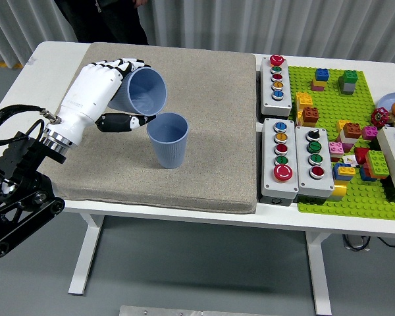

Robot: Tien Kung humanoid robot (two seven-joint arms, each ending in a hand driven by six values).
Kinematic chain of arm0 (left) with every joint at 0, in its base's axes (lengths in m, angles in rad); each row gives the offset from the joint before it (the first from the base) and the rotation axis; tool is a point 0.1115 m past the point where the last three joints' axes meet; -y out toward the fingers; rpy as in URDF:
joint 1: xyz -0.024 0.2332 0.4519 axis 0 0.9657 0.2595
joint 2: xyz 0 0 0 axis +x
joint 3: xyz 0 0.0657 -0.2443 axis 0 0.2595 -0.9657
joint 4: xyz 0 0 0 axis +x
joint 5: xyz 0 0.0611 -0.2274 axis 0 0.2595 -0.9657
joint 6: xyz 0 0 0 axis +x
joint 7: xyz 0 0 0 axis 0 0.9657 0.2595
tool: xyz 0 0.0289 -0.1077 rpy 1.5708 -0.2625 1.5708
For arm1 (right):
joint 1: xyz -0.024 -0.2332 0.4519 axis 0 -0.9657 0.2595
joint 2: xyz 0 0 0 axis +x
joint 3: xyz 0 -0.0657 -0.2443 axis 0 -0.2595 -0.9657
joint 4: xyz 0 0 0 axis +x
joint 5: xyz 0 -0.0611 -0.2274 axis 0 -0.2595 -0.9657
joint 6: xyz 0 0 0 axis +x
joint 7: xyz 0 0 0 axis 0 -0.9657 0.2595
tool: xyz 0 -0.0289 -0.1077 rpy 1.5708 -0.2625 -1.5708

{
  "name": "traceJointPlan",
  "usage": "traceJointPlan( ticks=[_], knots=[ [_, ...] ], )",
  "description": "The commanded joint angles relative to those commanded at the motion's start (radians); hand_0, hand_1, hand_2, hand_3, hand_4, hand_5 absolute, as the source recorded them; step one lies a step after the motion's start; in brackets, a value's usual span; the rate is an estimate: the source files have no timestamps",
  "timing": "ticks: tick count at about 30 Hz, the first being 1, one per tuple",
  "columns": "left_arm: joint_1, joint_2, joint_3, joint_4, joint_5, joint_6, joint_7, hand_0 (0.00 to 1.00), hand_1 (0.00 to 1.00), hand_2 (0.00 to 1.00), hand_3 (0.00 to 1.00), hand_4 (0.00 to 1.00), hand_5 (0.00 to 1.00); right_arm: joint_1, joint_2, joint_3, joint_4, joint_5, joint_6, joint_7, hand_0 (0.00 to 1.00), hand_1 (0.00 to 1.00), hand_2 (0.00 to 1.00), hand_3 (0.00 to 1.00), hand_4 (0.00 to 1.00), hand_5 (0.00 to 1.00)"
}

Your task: Pick cup pour cup place

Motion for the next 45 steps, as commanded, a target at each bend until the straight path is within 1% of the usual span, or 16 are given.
traceJointPlan(
  ticks=[7,8,17,21,23,31,45],
  knots=[
    [-0.005,0.0,0.009,0.002,0.002,0.002,0.0,0.58,0.604,0.799,0.697,0.742,0.225,0.001,0.0,-0.002,0.0,0.003,-0.001,0.0,0.701,0.63,0.555,0.566,0.002,0.028],
    [-0.006,0.0,0.01,0.002,0.001,0.003,-0.001,0.585,0.604,0.74,0.696,0.737,0.222,0.001,0.0,-0.001,0.0,0.001,0.0,-0.001,0.701,0.63,0.555,0.566,0.002,0.027],
    [-0.007,0.002,0.015,0.002,0.01,0.002,0.001,0.584,0.604,0.724,0.695,0.735,0.217,0.001,-0.001,0.0,0.0,-0.002,0.002,-0.001,0.701,0.63,0.555,0.566,0.002,0.026],
    [-0.018,0.016,0.037,0.007,0.082,0.002,0.014,0.582,0.603,0.718,0.693,0.732,0.22,0.004,-0.001,-0.001,0.0,0.0,0.001,-0.001,0.701,0.63,0.555,0.566,0.002,0.027],
    [-0.022,0.024,0.043,0.01,0.084,0.004,0.015,0.582,0.603,0.718,0.693,0.732,0.22,0.005,-0.001,-0.002,0.0,0.004,0.0,0.001,0.701,0.63,0.555,0.566,0.002,0.027],
    [-0.036,0.037,0.069,0.018,0.108,0.003,0.022,0.583,0.601,0.718,0.689,0.729,0.217,0.005,-0.002,-0.004,0.0,0.005,0.0,0.001,0.701,0.629,0.555,0.565,0.002,0.026],
    [-0.063,0.054,0.098,0.04,0.141,0.005,0.048,0.579,0.597,0.713,0.68,0.73,0.239,0.006,-0.001,-0.003,0.0,0.003,-0.001,0.001,0.701,0.629,0.555,0.565,0.002,0.027]
  ],
)
